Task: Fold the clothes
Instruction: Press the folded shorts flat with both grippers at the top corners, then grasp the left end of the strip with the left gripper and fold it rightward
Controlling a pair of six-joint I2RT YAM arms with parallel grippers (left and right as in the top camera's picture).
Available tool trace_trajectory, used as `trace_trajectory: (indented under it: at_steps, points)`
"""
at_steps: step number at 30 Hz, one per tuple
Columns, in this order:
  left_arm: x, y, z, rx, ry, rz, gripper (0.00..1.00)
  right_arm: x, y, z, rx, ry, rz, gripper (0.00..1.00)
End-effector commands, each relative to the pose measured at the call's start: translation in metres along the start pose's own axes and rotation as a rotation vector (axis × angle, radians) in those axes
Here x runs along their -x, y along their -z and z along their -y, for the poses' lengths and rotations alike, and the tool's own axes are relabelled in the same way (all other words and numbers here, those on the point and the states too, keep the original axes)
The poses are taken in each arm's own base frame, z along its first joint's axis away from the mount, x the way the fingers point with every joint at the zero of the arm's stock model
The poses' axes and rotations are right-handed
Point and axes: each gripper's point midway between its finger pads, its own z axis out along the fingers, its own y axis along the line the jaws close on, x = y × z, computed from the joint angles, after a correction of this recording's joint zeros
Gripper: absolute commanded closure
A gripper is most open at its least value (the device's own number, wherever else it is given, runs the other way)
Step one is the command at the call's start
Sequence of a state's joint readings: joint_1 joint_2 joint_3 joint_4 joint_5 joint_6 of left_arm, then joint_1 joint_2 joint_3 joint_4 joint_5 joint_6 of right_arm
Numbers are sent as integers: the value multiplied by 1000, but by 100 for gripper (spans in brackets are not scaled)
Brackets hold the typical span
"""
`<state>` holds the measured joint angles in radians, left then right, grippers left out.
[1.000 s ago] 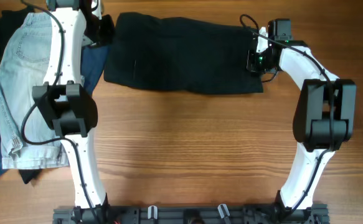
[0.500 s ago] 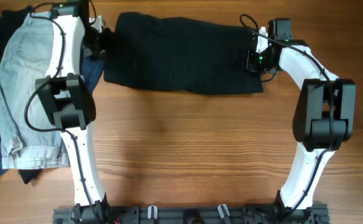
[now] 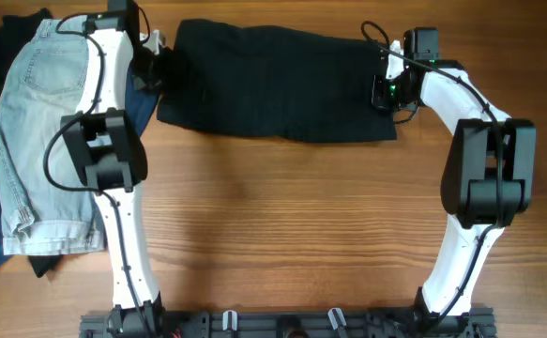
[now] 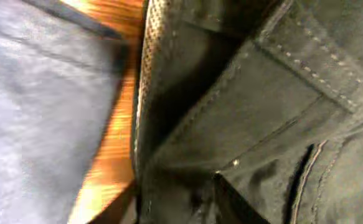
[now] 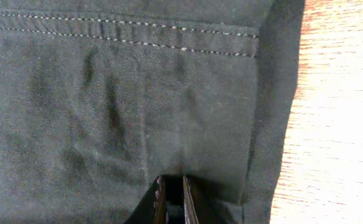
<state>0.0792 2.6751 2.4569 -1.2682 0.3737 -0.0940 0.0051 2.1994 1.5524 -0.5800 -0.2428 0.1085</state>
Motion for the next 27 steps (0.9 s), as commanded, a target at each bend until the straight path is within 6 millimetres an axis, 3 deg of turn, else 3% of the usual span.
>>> trace_trajectory:
  at_steps: [1,3,8,11,14,16,18,20,22,23,25,27]
  points:
    - [-17,-36,10,-52,-10,-88,96,-50,-37,19,-52,-31,-157,88]
    - [-18,-28,4,-42,6,-92,96,-50,-37,19,-53,-33,-159,89]
    - [-21,13,-15,-42,44,-89,96,-56,-36,19,-54,-65,-183,91]
    - [-17,42,-11,-48,23,-43,96,-59,-35,14,-29,-70,-196,91]
    - [-13,76,5,-55,-10,23,96,-62,-35,13,-23,-73,-209,91]
    - [-14,91,28,-69,-56,56,96,-63,-34,13,-23,-74,-214,90]
    - [-19,88,61,-81,-127,63,96,-64,-34,11,-14,-74,-216,91]
    - [-26,76,97,-97,-206,62,96,-64,-34,10,-8,-75,-216,90]
    - [-40,58,151,-122,-326,64,96,-64,-34,10,-8,-75,-219,90]
    - [-46,53,169,-131,-366,66,96,-65,-34,10,-8,-75,-221,90]
    - [-68,36,222,-161,-482,69,96,-65,-34,10,-8,-74,-224,90]
    - [-89,25,262,-191,-575,78,96,-66,-34,10,-8,-75,-226,90]
